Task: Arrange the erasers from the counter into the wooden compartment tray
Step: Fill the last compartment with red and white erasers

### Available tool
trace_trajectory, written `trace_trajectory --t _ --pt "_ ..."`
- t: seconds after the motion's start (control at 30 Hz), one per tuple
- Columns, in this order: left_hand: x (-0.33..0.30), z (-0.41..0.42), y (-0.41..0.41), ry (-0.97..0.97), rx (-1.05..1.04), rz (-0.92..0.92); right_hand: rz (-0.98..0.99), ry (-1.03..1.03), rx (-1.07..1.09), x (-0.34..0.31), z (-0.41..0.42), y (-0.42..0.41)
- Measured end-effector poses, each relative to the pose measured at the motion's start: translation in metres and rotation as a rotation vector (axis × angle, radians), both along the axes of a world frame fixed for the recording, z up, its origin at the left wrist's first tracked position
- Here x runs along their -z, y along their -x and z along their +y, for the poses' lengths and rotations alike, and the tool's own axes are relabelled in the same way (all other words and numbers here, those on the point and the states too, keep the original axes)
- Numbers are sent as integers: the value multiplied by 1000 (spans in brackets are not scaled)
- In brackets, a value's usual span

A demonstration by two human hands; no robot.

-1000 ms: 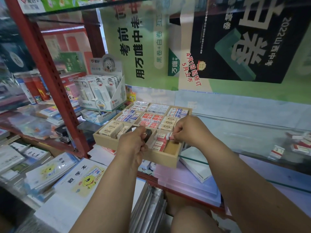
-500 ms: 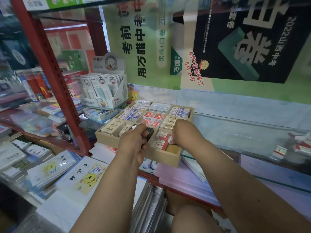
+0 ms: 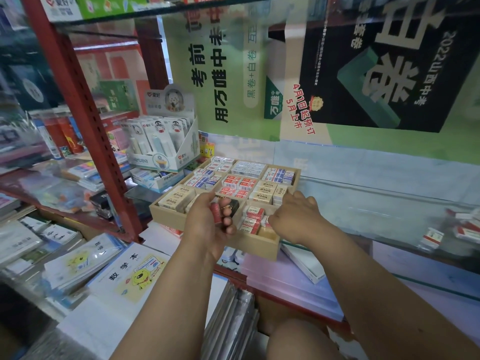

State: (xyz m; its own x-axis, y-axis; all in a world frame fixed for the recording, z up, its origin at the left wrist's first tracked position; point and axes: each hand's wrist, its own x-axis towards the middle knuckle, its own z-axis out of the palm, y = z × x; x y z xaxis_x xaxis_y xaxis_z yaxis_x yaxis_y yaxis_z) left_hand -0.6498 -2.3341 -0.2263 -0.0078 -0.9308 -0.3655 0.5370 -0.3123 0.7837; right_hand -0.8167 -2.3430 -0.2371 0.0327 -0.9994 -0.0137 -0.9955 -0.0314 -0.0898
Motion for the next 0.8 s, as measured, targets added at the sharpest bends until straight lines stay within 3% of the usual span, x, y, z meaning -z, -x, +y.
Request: trace_trajectory --t 0.3,0.53,0.6,0.7,0.8 --pt "-10 8 5 96 -26 -50 -29 -7 0 0 0 -2" --pt "-10 5 5 145 68 -86 -116 -25 24 1 -1 -1" --pt "-6 6 8 146 81 -118 -331 10 -19 -3 1 -2" --pt "0 6 13 200 80 -152 -876 100 -103 -12 12 -10" --pt "2 8 16 281 138 -240 -965 193 -165 -15 15 -15"
